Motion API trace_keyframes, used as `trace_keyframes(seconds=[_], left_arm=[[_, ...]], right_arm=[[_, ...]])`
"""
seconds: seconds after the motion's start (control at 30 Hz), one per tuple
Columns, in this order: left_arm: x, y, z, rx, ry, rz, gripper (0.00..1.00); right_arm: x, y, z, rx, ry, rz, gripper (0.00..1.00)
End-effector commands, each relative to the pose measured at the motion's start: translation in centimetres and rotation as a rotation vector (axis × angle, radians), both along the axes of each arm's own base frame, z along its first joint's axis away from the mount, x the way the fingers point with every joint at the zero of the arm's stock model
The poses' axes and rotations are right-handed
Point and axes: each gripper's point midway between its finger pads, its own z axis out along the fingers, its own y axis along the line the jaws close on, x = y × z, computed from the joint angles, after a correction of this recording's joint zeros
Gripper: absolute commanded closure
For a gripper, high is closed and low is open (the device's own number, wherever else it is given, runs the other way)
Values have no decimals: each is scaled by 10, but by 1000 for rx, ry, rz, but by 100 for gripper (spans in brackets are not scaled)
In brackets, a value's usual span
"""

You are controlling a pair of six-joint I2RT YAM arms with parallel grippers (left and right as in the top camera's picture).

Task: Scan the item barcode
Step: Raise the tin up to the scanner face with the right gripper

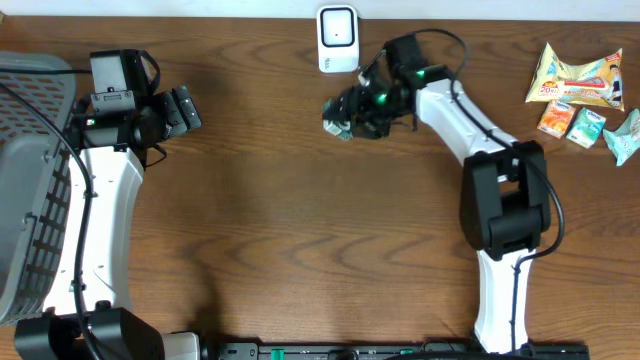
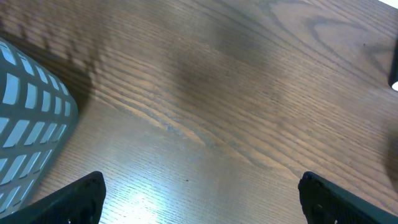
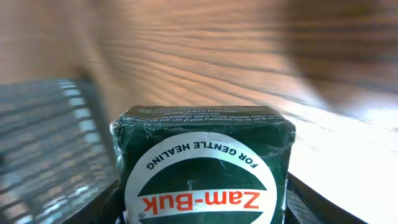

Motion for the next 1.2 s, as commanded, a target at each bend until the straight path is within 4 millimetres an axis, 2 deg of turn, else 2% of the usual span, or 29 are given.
trace_keyframes(seconds=[0.0, 0.3, 0.6, 0.73, 1.17], left_arm=[[-1, 2, -4, -1, 12, 14, 3], [-1, 2, -4, -1, 12, 14, 2], [-1, 2, -4, -1, 12, 14, 2], [-1, 2, -4, -1, 12, 14, 2], [-1, 2, -4, -1, 12, 14, 2]], right_arm=[[-2, 8, 61, 266, 45, 28, 41], [20, -4, 109, 493, 163, -32, 41], [50, -17, 146, 589, 117, -79, 41], [55, -17, 152, 596, 65, -79, 41], [58, -16, 151, 588, 54, -94, 41]])
